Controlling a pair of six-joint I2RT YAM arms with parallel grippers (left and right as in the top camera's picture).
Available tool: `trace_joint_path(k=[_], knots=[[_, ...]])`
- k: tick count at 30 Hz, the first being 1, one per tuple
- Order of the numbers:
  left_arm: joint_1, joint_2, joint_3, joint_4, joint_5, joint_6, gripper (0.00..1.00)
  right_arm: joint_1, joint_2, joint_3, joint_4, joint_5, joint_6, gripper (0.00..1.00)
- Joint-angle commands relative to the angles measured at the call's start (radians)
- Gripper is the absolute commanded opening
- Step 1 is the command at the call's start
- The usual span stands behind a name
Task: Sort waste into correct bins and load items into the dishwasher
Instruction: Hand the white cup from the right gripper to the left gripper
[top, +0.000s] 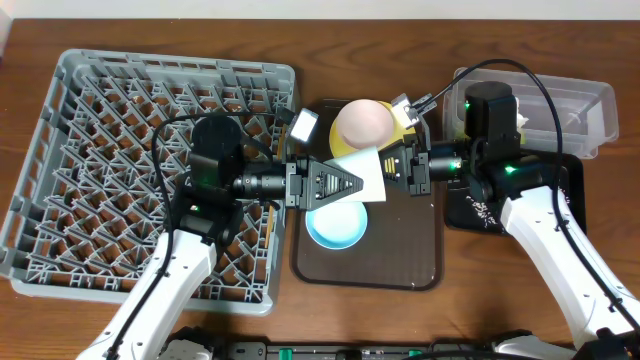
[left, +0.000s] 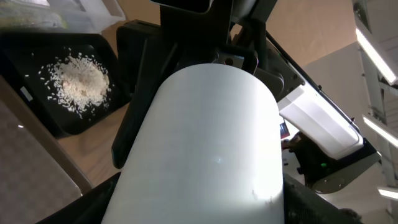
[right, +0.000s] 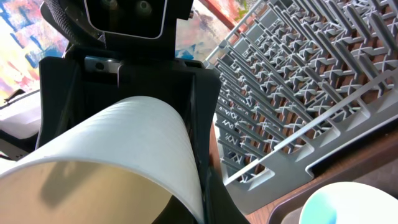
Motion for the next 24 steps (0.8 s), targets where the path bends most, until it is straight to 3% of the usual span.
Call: trace_joint_path(k=[1,15,24], knots=[[-0.004,-0.002,0.014,0.008,0.006,-0.016,0.69,0.0,0.005,0.014,-0.001,0.033,-0.001,0.01],[-0.004,-0.001,0.014,0.008,-0.002,-0.005,0.65,-0.002,0.005,0.014,-0.055,0.09,0.0,0.01],[-0.004,-0.001,0.014,0.009,-0.002,-0.005,0.64,-0.002,0.005,0.014,-0.177,0.256,0.0,0.01]])
